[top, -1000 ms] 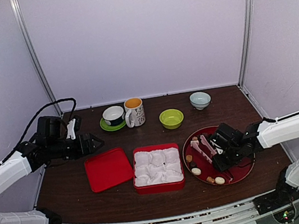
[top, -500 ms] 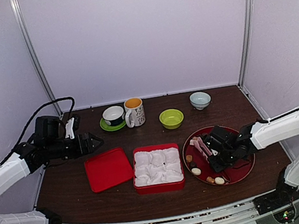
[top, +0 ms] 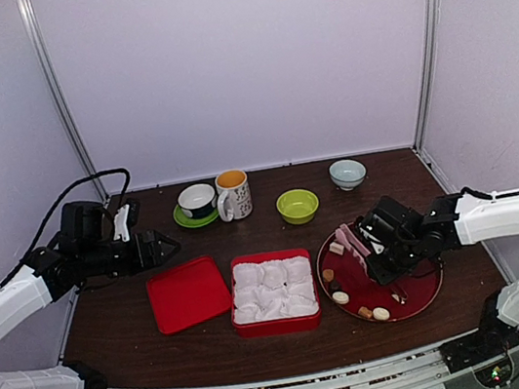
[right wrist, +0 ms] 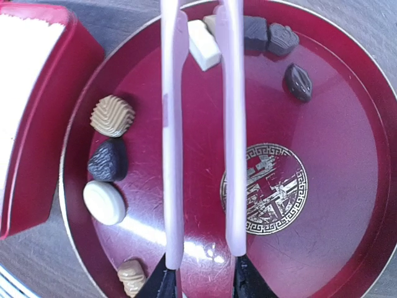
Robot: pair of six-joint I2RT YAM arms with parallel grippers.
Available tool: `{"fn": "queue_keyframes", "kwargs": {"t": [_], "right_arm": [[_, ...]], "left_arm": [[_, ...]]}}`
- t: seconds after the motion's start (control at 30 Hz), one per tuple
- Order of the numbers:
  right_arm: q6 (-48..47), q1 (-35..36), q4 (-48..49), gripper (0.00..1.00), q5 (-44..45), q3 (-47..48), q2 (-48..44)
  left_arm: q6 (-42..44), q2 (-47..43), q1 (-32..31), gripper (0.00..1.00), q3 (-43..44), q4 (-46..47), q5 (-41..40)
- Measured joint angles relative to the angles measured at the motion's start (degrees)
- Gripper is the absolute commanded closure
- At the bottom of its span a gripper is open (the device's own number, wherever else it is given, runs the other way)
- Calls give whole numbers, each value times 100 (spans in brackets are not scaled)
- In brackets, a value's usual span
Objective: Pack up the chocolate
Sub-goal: Pick up the clamp from the plate, then pick up the fake chocolate from the plate.
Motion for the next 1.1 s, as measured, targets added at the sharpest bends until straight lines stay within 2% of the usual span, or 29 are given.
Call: {"fn": "queue_keyframes", "kwargs": {"t": [0.3, 0.6, 1.1], "right_arm": [[-492, -48, -520, 69, -197, 485, 138], [-789, -181, -780, 65, -341, 557, 590], [-890, -299, -844, 62, -260, 555, 457]], "left_arm": [[-2, -2, -28, 17, 0, 0, -2], [0, -2, -33, 17, 0, 0, -2], [0, 33, -33, 17, 0, -2, -20]]}}
